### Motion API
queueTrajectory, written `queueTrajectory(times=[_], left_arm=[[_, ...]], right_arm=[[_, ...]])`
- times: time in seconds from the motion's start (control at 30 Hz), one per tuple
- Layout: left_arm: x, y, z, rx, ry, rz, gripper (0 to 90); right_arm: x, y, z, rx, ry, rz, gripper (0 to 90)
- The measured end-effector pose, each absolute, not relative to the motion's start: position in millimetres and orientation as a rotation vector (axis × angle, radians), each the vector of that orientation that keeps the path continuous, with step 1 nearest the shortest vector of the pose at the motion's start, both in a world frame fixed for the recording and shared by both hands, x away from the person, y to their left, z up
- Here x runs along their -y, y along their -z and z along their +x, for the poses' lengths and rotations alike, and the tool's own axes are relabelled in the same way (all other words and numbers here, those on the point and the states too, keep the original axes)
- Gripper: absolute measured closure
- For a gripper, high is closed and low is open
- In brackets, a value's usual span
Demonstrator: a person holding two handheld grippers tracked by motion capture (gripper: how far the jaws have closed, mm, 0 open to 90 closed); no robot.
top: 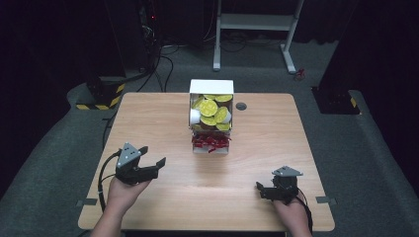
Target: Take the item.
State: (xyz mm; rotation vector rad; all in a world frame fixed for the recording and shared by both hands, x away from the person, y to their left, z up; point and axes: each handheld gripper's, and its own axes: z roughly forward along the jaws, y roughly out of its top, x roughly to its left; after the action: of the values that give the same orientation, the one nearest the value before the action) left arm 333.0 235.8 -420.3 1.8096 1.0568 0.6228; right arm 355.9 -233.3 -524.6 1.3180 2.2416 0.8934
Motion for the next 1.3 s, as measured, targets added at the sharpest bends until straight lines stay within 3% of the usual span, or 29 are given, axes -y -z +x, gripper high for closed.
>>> queueTrajectory(times=[1.3], left_arm=[[-200, 376, 354, -0.922, -0.6, 1.764, 22.1]], right_arm=[[233, 525, 356, -2.242, -0.894, 1.318, 7.9]])
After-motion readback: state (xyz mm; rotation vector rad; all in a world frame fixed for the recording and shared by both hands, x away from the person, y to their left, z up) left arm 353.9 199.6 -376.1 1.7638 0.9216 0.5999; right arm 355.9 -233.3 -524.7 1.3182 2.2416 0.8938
